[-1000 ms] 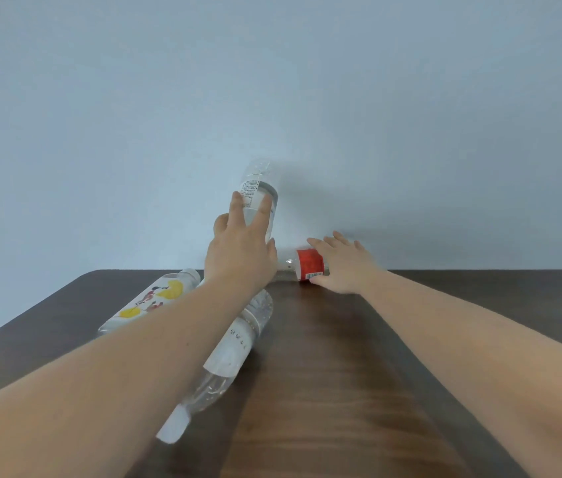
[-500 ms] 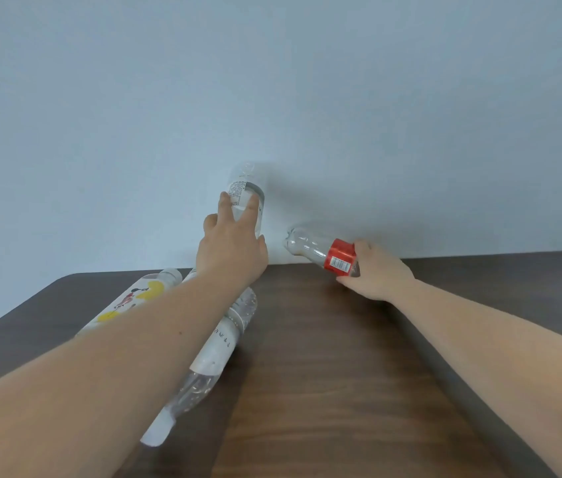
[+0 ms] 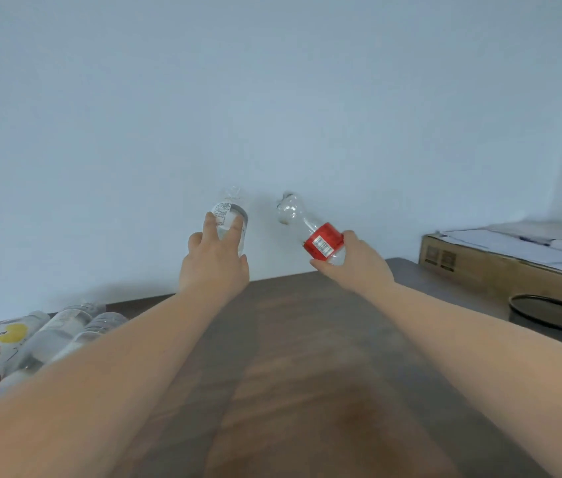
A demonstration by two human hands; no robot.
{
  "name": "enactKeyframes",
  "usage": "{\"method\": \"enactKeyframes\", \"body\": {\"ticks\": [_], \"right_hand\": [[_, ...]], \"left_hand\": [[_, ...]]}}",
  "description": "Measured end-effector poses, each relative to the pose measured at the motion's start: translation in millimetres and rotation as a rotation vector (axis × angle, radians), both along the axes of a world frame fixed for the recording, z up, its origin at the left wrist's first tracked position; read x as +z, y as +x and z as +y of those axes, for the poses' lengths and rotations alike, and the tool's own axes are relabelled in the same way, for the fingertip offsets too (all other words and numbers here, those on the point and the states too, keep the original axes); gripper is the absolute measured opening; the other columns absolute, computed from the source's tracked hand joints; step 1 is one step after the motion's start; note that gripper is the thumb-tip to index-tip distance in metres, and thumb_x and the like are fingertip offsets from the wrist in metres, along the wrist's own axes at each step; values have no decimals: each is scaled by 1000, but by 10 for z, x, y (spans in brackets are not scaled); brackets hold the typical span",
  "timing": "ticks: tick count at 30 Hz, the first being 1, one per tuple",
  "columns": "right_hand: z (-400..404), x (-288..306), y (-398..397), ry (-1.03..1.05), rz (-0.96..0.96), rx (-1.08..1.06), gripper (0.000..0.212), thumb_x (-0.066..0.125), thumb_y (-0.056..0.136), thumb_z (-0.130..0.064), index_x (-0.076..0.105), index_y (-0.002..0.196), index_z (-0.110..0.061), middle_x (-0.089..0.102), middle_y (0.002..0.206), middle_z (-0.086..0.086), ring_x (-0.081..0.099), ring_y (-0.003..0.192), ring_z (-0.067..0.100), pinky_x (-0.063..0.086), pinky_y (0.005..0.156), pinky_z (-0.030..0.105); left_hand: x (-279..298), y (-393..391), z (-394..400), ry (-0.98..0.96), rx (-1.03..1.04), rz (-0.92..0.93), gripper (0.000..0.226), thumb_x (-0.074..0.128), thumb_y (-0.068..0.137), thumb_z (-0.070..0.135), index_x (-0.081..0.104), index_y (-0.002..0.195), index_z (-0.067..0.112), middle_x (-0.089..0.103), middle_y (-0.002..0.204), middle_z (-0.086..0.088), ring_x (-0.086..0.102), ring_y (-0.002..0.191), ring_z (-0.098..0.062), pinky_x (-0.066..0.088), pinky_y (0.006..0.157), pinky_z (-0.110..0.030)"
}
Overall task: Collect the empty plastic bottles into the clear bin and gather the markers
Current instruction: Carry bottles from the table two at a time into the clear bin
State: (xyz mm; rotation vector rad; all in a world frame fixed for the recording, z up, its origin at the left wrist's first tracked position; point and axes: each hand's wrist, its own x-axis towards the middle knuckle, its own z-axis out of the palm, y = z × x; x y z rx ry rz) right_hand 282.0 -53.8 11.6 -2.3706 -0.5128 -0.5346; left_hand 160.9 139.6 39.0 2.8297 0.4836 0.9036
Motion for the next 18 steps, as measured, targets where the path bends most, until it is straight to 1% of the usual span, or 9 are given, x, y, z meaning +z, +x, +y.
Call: {"method": "enactKeyframes", "body": {"ticks": [4,8,11,15,18], "right_hand": [[-735,269,-292,242,-8,-51,56,69,73,-58,48,107,-18,62,89,-2,63,79,19,52,71,37],[-1493,394,-524,361,-51,-86,51,71,74,-55,50,105,-20,63,88,-6,62,78,10,49,66,30],[-2066,379,-628,401,-73,-148,50,72,75,-53,49,106,-20,63,90,-6,61,79,9,47,66,27],[-2843,208,-721,394,-33,-282,52,70,73,-57,48,105,-22,62,91,-5,62,83,15,52,72,35],[-3379,31,-806,401,-8,-377,51,70,73,-58,47,104,-25,63,94,-5,62,84,15,52,74,35]], "left_hand": [[127,71,-704,-9,-109,-66,65,45,96,29,10,150,33,-1,159,-5,21,135,-31,39,96,-42],[207,158,-1438,-3,-223,-115,65,44,96,29,9,151,32,-1,159,-6,20,136,-31,39,97,-43],[198,240,-2000,20,-318,-114,66,44,97,30,7,152,30,-1,159,-7,18,138,-32,39,99,-43],[106,340,-2791,51,-453,-115,66,45,96,31,9,152,29,0,159,-8,18,137,-33,40,97,-44],[7,398,-3357,64,-546,-111,64,44,96,29,11,151,28,2,159,-9,20,137,-34,41,97,-45]]}}
